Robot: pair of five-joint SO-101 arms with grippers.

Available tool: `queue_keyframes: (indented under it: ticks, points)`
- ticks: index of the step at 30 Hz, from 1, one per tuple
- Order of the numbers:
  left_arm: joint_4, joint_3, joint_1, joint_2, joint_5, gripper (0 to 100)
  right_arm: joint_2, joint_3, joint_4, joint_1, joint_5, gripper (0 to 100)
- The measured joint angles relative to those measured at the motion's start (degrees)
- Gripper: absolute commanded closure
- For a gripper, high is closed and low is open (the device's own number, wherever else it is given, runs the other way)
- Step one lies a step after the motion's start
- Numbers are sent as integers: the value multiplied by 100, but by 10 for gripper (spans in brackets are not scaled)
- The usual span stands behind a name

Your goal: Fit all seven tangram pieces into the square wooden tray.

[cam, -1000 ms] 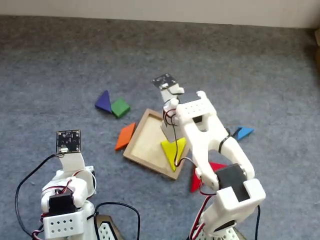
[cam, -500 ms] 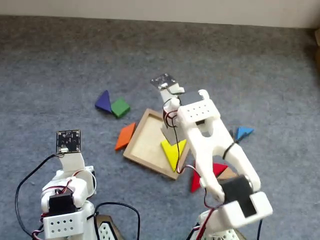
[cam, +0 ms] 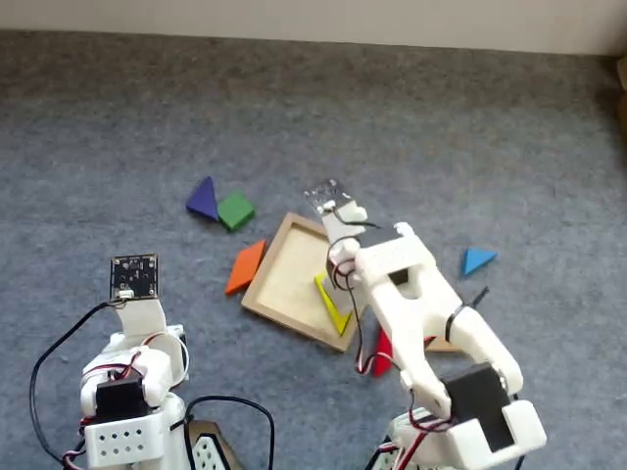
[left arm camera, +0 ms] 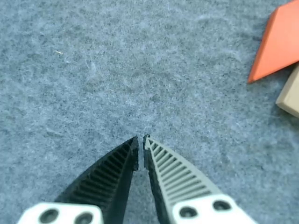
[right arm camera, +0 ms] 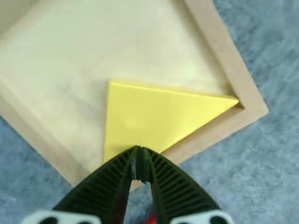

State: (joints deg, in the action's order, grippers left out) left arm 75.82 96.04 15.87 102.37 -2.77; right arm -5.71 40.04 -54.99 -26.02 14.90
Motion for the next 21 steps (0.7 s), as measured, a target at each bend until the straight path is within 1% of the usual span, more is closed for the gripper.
queue_keyframes:
  ticks: [5, 10, 13, 21]
  points:
    - [0, 0, 0, 0, 0, 955, -105, 378, 185, 53, -18, 990]
    - [0, 0, 0, 0, 0, 955, -105, 404, -281, 466, -18, 990]
    - [0, 0, 0, 0, 0, 955, -396, 325, -431, 721, -9, 990]
    - [0, 0, 0, 0, 0, 955, -2136, 440, -431, 1336, -9, 990]
